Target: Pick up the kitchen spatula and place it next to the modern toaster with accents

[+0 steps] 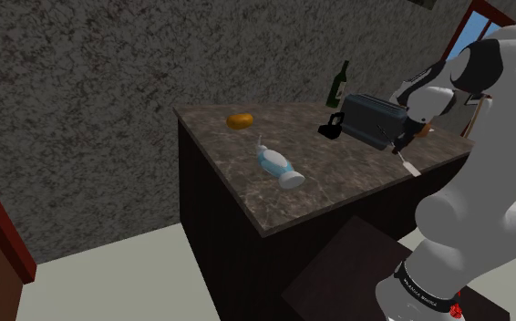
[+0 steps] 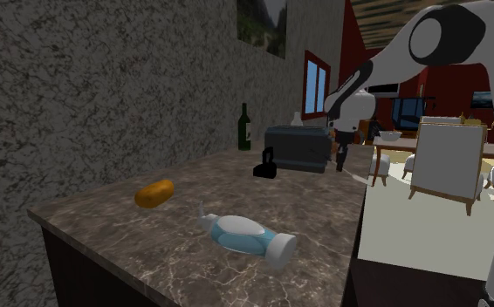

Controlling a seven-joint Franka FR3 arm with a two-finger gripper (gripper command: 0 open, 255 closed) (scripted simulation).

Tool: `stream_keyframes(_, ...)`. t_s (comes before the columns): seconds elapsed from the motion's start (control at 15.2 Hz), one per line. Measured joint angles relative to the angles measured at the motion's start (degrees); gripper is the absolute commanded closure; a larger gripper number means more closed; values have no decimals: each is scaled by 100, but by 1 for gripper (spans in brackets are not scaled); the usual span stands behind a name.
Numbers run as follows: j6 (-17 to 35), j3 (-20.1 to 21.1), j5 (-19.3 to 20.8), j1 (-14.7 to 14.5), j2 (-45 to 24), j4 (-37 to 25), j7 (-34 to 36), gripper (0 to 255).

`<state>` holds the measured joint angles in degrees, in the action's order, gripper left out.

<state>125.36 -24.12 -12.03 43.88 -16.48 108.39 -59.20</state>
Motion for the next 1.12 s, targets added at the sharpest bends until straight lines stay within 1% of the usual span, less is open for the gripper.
stream_keyframes(0.2, 174, 28, -72, 19, -111, 77, -54, 255)
stream_keyframes(0.53, 204, 33, -81, 21, -129, 87, -57, 255)
stream_keyframes(0.59, 205, 32, -79, 20, -129, 89, -54, 0)
stream_keyframes(0.99, 205, 27, -76, 24, -135, 98, -50, 0)
stream_keyframes(1.12, 28, -8, 18, -10, 25, 62, 19, 0)
